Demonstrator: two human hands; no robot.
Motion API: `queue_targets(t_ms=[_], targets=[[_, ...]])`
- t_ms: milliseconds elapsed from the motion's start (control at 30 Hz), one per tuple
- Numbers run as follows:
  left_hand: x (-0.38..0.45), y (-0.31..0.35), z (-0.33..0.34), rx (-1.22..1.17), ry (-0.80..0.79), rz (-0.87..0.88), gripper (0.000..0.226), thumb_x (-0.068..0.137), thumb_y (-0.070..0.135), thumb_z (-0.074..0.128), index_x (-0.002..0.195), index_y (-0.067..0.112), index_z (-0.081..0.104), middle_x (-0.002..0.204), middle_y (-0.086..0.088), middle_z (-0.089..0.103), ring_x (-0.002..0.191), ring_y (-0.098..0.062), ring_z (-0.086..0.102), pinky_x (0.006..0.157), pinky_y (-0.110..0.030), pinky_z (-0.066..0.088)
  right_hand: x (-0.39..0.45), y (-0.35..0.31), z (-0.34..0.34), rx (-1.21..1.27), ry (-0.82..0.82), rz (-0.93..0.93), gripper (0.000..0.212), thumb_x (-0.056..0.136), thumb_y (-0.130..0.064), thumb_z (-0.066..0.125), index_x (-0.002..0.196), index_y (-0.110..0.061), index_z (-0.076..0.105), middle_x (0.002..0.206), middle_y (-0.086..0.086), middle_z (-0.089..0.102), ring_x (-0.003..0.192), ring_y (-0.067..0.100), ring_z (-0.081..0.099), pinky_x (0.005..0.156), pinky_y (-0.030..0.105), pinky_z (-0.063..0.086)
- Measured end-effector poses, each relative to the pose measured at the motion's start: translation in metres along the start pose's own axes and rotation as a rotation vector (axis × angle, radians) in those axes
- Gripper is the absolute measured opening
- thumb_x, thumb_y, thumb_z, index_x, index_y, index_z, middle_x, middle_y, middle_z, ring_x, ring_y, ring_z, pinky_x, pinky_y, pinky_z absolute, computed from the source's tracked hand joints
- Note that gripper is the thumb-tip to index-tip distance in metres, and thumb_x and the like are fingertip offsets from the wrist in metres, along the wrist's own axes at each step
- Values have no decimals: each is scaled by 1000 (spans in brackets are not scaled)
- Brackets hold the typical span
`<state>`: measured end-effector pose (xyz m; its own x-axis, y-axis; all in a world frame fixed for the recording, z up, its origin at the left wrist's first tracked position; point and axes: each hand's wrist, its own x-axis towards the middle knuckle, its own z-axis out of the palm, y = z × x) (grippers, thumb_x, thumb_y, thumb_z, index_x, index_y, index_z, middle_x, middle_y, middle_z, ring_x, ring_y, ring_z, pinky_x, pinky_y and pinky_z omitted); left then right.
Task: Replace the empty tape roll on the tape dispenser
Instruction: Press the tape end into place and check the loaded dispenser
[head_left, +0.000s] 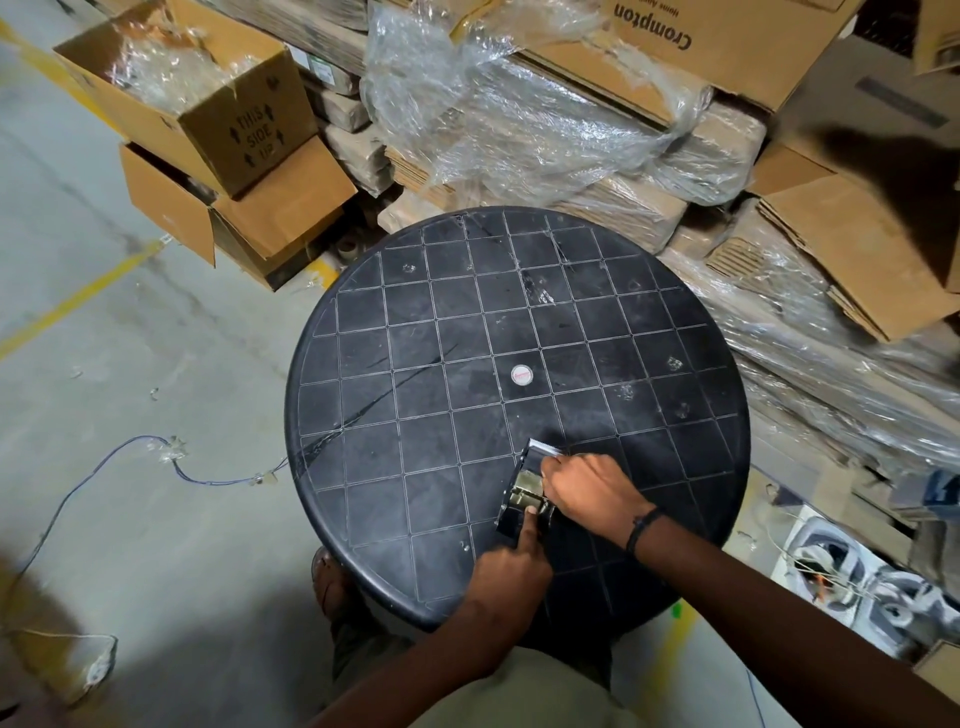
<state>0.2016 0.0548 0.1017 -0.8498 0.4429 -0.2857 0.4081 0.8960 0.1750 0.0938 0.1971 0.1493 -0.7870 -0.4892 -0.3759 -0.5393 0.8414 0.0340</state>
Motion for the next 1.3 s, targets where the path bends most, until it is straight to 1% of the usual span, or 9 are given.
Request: queue_targets(t_ms=[100,233,433,667,800,900,1000,1100,1300], targets=[[1,0,-1,8,-5,0,33,38,17,91,66,12,75,126,-16,68,24,-14,45,28,-21,31,3,-4,-3,57,1,89,25,99,-22,38,105,-11,60,94,13,74,87,36,72,69,38,52],[2,0,0,12,-24,-6,33,35,18,91,64,15,76,125,-14,69,24,-14,44,28,-21,31,11,-10,-1,86,-42,179,19,94,-16,45,99,-14,63,88,12,74,84,35,73,71,44,60],[5,0,-2,-26,-47,-31,31,31,22,92,53,16,70,120,-12,72,23,-14,45,27,-21,31,20,-10,9,82,-104,199,10,90,-16,56,88,-19,65,82,8,72,80,33,73,66,45,61],[4,1,-4,-43,-62,-39,31,30,22,92,53,16,71,120,-11,72,23,-15,45,26,-22,31,15,-15,9,36,-157,212,13,87,-11,59,89,-19,68,88,6,73,86,31,73,73,41,60],[4,1,-5,-34,-59,-36,31,32,22,93,52,16,70,120,-10,72,23,-14,44,26,-20,31,12,-15,3,42,-173,235,16,86,-8,57,92,-16,69,90,8,74,86,33,73,71,46,61],[4,0,-3,-10,-72,-29,31,33,22,92,58,18,74,122,-10,71,23,-13,44,26,-20,31,12,-10,3,26,-130,148,20,86,-8,51,101,-15,63,89,6,73,79,31,72,67,46,60],[3,0,-5,-9,-77,-38,32,31,22,91,57,18,73,122,-10,71,24,-13,45,26,-21,32,13,-4,-3,-49,-75,-25,28,92,-13,45,117,-10,57,98,8,72,86,31,71,66,35,51],[4,0,-9,-19,-87,-42,33,28,22,92,53,16,71,119,-10,72,24,-14,45,25,-22,31,15,2,-11,-101,-50,-127,26,93,-18,44,109,-12,62,101,7,72,88,31,70,63,35,41],[3,2,-13,-10,-121,-44,39,23,21,92,56,13,74,114,-13,74,23,-14,45,23,-23,31,18,17,-11,-75,-29,-270,30,97,-28,36,103,-12,61,94,9,70,81,31,68,63,36,44]])
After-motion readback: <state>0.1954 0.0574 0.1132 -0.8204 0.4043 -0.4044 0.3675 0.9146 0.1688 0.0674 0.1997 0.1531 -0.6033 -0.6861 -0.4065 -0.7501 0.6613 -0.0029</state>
